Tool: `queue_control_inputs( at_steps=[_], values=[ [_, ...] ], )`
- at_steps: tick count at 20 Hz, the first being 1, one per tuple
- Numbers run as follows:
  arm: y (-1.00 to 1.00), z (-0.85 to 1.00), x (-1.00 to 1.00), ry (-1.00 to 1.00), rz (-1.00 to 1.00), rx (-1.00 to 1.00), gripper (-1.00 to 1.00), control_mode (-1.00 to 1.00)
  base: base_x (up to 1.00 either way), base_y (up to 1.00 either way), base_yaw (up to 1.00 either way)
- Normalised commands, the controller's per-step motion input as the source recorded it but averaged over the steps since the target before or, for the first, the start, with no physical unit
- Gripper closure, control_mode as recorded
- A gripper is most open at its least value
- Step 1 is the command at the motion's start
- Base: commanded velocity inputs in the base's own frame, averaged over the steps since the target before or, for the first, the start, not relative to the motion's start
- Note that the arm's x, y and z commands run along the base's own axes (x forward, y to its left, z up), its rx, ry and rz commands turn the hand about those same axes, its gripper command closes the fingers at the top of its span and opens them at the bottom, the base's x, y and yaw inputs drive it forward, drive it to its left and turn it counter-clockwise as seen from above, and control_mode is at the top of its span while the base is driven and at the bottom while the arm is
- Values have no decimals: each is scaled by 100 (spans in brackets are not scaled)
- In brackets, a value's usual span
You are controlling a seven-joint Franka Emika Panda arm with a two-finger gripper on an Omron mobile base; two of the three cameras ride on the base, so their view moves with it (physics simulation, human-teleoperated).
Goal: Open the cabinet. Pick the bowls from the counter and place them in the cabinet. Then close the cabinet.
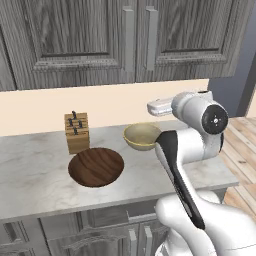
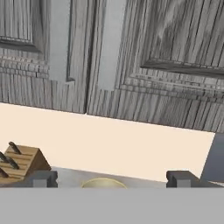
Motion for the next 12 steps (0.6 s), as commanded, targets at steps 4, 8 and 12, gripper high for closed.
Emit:
queue_control_inputs(
  at_steps=[4,8,12],
  values=[
    [0,39,-30,-41,0,0,-100,-100,0,0,0],
    [0,39,-29,-36,0,0,-100,-100,0,0,0],
    [0,41,-27,-27,0,0,-100,-100,0,0,0]
  ],
)
